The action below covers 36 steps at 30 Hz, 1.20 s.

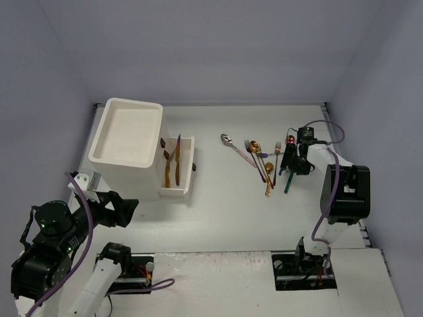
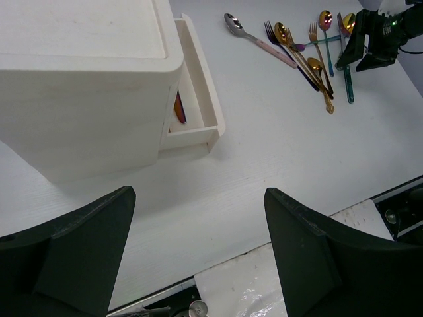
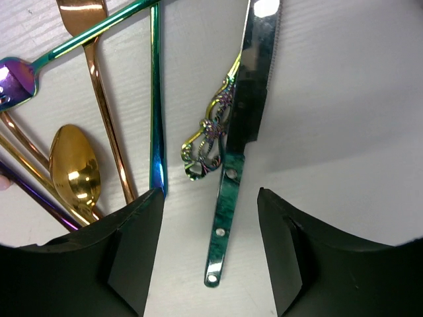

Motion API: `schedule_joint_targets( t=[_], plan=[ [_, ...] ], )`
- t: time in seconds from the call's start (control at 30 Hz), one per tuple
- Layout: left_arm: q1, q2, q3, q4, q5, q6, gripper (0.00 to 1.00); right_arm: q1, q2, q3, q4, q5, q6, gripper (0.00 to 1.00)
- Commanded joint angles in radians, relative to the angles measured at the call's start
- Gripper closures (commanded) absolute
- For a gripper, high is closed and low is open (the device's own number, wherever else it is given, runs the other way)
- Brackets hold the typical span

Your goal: Sort the eating utensils into containers

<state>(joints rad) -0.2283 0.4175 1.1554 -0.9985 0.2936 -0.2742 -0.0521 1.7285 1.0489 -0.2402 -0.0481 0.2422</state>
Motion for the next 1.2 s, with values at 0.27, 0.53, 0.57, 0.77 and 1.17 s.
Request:
schedule_joint_targets(
  t=[0.27, 0.53, 0.57, 0.77, 1.17],
  plan=[
    [-0.002, 0.02, 0.049, 0.057, 0.035, -0.047, 0.24, -0.009, -0.057, -0.048, -0.076, 0.038, -0.021, 0.46],
    [-0.002, 0.019, 0.044, 0.057, 0.036, -0.062, 0.24, -0.014, -0.008, -0.054, -0.064, 0.051, -0.013, 0.52],
    [-0.002, 0.018, 0.043, 0.057, 0.036, -0.063, 0.24, -0.014, 0.0, -0.053, -0.064, 0.059, -0.011, 0.53],
    [-0.002, 0.018, 0.037, 0.057, 0.027, -0.068, 0.24, -0.014, 0.043, -0.045, -0.048, 0.096, 0.001, 0.6],
    [-0.002, 0.018, 0.03, 0.055, 0.012, -0.074, 0.24, -0.005, -0.04, -0.053, -0.036, 0.057, 0.015, 1.0]
  ],
)
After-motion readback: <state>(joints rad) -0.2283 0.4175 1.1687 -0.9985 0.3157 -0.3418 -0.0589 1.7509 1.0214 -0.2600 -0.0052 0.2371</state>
